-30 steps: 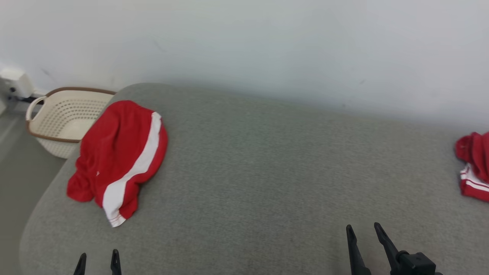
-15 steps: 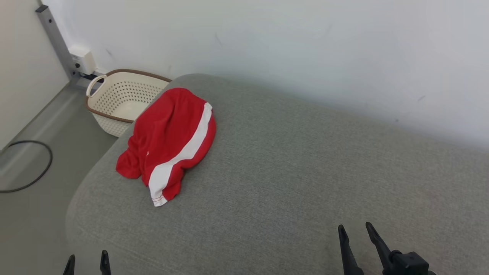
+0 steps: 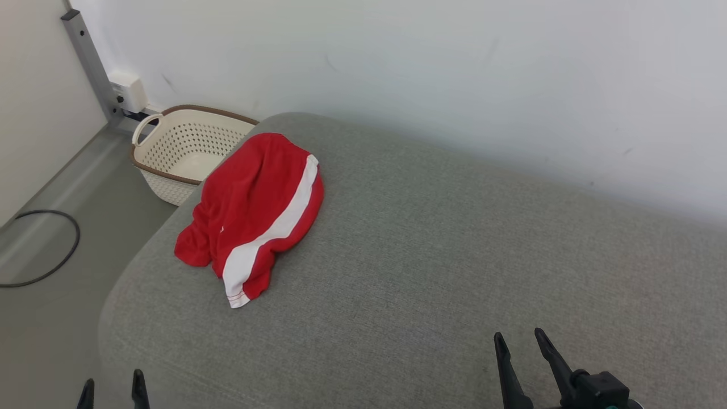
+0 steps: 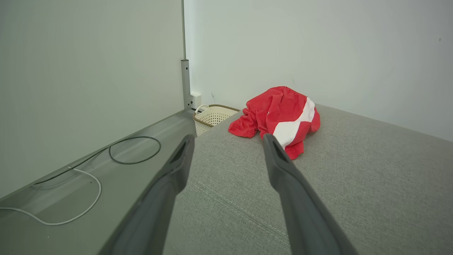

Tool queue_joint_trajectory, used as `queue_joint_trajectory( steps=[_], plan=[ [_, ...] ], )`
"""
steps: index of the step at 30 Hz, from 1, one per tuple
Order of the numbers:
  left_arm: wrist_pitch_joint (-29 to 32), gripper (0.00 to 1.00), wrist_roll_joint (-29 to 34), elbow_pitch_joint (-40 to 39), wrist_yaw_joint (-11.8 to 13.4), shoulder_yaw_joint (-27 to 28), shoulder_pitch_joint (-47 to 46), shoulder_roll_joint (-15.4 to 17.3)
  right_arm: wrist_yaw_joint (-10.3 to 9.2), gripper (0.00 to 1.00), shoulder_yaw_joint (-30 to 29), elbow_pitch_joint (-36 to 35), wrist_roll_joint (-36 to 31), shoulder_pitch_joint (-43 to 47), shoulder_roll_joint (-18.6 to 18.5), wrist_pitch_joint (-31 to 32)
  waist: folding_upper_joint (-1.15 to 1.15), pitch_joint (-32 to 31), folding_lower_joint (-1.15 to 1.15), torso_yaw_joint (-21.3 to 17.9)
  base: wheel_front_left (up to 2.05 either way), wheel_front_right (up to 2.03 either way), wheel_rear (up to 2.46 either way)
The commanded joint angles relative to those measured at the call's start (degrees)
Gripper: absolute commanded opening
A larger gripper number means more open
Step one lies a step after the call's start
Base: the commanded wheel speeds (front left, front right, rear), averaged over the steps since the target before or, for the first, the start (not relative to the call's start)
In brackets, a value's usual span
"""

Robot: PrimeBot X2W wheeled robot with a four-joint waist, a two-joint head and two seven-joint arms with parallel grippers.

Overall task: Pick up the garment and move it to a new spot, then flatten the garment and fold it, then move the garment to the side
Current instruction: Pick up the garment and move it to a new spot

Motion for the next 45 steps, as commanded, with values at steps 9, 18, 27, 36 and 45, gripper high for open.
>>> queue_joint_trajectory(
  steps=[9, 18, 27, 36, 45],
  plan=[
    [-0.2, 1.0, -2.2, 2.0, -2.6, 0.6, -9.3, 2.0, 0.01, 1.0, 2.5, -0.6, 0.5, -3.8, -0.9, -0.1, -0.01, 4.7, 0.0, -6.2, 0.0, 0.0, 0.0],
    [1.7, 1.0, -7.2, 11.1, -6.0, 3.9, -26.1, 8.2, 0.01, 1.0, 5.7, -3.1, 0.8, -8.5, -0.9, 0.0, -0.01, 11.2, 0.0, -15.0, 0.0, 0.0, 0.0],
    [5.5, 1.0, -11.2, 22.8, -8.1, 5.4, -40.4, 14.9, 0.01, 1.0, 6.9, -4.7, -0.1, -12.2, -0.8, -0.1, -0.01, 17.3, 0.0, -22.1, 0.0, 0.0, 0.0],
    [9.2, 1.0, -12.8, 36.3, -9.7, 3.4, -51.0, 21.0, 0.01, 1.0, 7.1, -6.0, -0.7, -14.6, -0.8, 0.0, -0.01, 22.4, 0.0, -26.5, 0.0, 0.0, 0.0],
    [15.5, 1.0, -13.6, 47.7, -10.3, -0.3, -58.1, 25.0, 0.01, 1.0, 7.4, -6.9, -1.3, -15.9, -0.8, 0.0, -0.01, 25.2, 0.0, -28.0, 0.0, 0.0, 0.0]
  ],
)
